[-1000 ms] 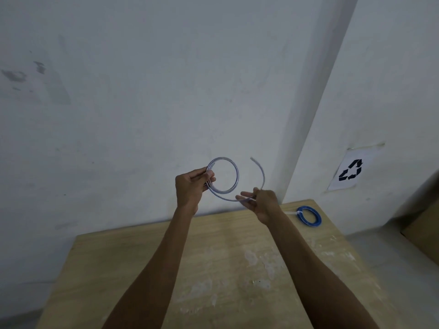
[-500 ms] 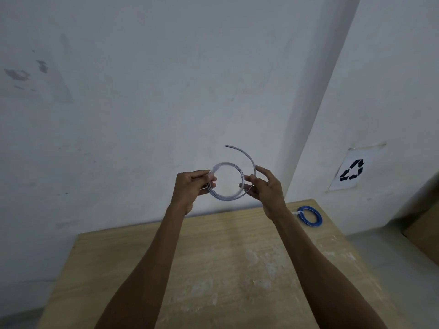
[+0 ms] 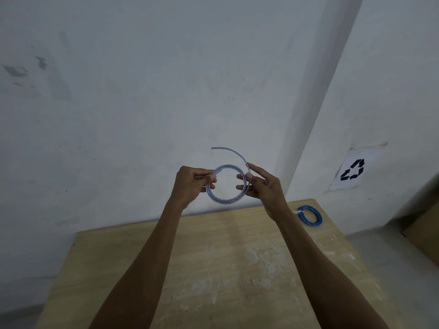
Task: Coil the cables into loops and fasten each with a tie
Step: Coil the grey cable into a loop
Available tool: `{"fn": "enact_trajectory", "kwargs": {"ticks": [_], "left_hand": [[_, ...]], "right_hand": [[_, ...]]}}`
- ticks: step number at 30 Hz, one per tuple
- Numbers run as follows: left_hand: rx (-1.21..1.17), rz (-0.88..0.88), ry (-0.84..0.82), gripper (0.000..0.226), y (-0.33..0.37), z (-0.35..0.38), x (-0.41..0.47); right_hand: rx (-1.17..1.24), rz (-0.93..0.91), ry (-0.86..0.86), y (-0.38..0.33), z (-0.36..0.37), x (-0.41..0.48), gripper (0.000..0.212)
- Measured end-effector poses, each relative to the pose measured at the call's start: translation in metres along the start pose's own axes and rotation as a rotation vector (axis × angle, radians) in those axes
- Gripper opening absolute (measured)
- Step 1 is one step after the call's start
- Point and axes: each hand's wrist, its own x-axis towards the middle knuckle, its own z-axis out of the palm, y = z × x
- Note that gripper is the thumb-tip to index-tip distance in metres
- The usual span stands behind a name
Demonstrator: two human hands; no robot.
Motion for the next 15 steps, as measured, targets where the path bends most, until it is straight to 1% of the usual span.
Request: {"fn": "enact_trajectory", "kwargs": {"ticks": [4, 7, 11, 15], "left_hand": [[0.078, 0.039, 0.029, 0.013, 0.0, 0.002, 0.001], [0.146, 0.089, 0.029, 0.012, 0.002, 0.007, 0.002], [0.193, 0.135, 0.025, 0.014, 0.007, 0.012, 0.003], [0.211, 0.168, 0.031, 0.016, 0.013, 0.017, 0.004]], "right_hand": [[-0.115, 0.008, -0.049, 0.0, 0.0, 0.002, 0.032], [-0.177, -0.042, -0.015, 0.002, -0.002, 0.004, 0.03], [-0.177, -0.098, 0.002, 0.001, -0.002, 0.004, 0.036], [-0.164, -0.121, 0.019, 0.001, -0.003, 0.005, 0.028]]}}
